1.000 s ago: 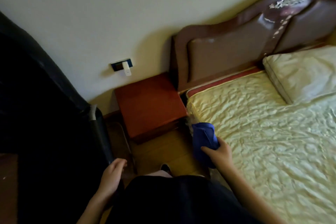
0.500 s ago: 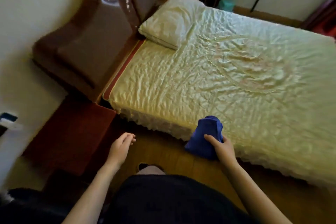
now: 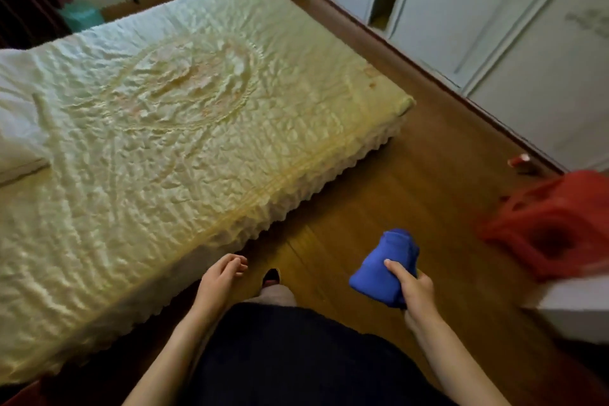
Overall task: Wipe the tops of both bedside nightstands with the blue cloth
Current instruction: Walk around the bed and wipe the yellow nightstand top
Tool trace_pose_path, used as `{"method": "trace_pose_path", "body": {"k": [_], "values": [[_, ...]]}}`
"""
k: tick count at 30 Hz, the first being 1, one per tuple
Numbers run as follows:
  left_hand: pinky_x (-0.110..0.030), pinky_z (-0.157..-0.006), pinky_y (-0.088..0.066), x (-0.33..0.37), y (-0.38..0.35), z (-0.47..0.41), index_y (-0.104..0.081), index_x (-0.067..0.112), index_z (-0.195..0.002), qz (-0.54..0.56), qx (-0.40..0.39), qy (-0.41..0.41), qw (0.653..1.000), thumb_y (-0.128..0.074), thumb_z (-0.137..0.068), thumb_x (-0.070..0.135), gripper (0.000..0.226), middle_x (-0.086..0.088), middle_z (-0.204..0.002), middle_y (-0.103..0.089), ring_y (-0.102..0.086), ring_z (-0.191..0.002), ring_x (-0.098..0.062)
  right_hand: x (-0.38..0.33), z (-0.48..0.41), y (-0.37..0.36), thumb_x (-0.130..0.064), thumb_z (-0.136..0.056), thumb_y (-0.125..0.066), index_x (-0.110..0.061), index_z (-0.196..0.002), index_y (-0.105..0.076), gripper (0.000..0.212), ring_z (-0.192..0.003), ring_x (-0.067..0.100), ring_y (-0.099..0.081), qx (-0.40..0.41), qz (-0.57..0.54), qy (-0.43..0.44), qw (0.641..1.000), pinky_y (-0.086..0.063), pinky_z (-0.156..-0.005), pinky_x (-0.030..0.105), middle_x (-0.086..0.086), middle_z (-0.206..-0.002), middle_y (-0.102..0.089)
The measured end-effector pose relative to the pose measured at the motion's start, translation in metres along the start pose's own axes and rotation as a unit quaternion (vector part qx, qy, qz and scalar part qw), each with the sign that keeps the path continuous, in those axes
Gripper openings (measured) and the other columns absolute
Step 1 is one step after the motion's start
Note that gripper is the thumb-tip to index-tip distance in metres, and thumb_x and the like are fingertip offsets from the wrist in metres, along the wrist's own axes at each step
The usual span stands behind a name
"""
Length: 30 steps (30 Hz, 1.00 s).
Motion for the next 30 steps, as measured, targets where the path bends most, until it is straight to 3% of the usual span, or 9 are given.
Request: {"method": "trace_pose_path", "body": {"k": [4, 9, 13, 19, 22, 26, 30], "values": [[-0.037, -0.084, -0.051, 0.036, -0.047, -0.029, -0.069, 0.018, -0.095, -0.043, -0.08, -0.01, 0.996, -0.046, -0.099, 0.02, 0.023, -0.01, -0.096, -0.07, -0.066, -0.093, -0.024, 0.006, -0.008, 0.046, -0.015, -0.081, -0.076, -0.001, -0.134, -0.05, 0.06, -0.105, 0.035, -0.063, 0.08, -0.088, -0.031, 0.992, -0.053, -0.084, 0.045, 0.019, -0.125, -0.062], [-0.036, -0.083, -0.051, 0.073, -0.084, -0.094, -0.071, 0.026, -0.094, -0.102, -0.148, -0.023, 0.983, -0.049, -0.098, 0.022, 0.023, -0.003, -0.096, -0.072, -0.067, -0.092, -0.02, -0.01, -0.041, 0.054, -0.013, -0.082, -0.075, -0.003, -0.133, -0.052, 0.057, -0.105, 0.034, -0.063, 0.138, -0.164, -0.054, 0.975, -0.053, -0.088, 0.049, 0.017, -0.125, -0.062], [-0.046, -0.086, -0.052, 0.116, -0.109, -0.174, -0.071, 0.026, -0.091, -0.117, -0.16, -0.015, 0.98, -0.051, -0.094, 0.029, 0.02, -0.005, -0.093, -0.073, -0.068, -0.091, -0.026, -0.056, -0.1, 0.041, -0.011, -0.082, -0.074, -0.003, -0.128, -0.056, 0.05, -0.104, 0.034, -0.064, 0.147, -0.186, -0.057, 0.97, -0.053, -0.085, 0.046, 0.017, -0.121, -0.065], [-0.038, -0.074, -0.052, 0.207, -0.169, -0.259, -0.071, 0.032, -0.085, -0.18, -0.218, -0.047, 0.958, -0.049, -0.093, 0.033, 0.024, -0.002, -0.087, -0.074, -0.067, -0.081, -0.022, -0.135, -0.164, 0.054, -0.009, -0.082, -0.073, -0.008, -0.116, -0.061, 0.036, -0.095, 0.03, -0.067, 0.183, -0.218, -0.029, 0.958, -0.054, -0.075, 0.041, 0.012, -0.108, -0.068], [-0.04, -0.082, -0.054, 0.269, -0.219, -0.294, -0.07, 0.03, -0.093, -0.208, -0.256, -0.077, 0.941, -0.048, -0.096, 0.033, 0.023, 0.003, -0.091, -0.073, -0.067, -0.086, -0.016, -0.167, -0.184, 0.08, -0.007, -0.081, -0.073, -0.011, -0.111, -0.062, 0.032, -0.09, 0.027, -0.067, 0.234, -0.242, -0.015, 0.941, -0.053, -0.072, 0.039, 0.012, -0.106, -0.068], [-0.037, -0.085, -0.052, 0.338, -0.3, -0.332, -0.07, 0.034, -0.097, -0.233, -0.314, -0.11, 0.914, -0.047, -0.096, 0.036, 0.023, 0.004, -0.096, -0.073, -0.066, -0.09, -0.013, -0.188, -0.212, 0.135, -0.008, -0.081, -0.073, -0.01, -0.12, -0.061, 0.041, -0.086, 0.024, -0.066, 0.304, -0.282, -0.024, 0.91, -0.052, -0.067, 0.037, 0.009, -0.104, -0.068], [-0.033, -0.088, -0.049, 0.386, -0.386, -0.37, -0.069, 0.04, -0.096, -0.253, -0.344, -0.129, 0.895, -0.046, -0.093, 0.042, 0.023, 0.009, -0.099, -0.072, -0.065, -0.095, -0.009, -0.207, -0.27, 0.198, -0.009, -0.081, -0.074, -0.008, -0.133, -0.055, 0.056, -0.099, 0.031, -0.064, 0.346, -0.307, -0.056, 0.885, -0.053, -0.075, 0.041, 0.013, -0.125, -0.063]]}}
Point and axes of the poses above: each hand's wrist, its own z-axis away from the middle knuckle, its own y-axis out of the back of the hand, x = y × z, the point moved 3 cm from there along -z, towards the middle knuckle
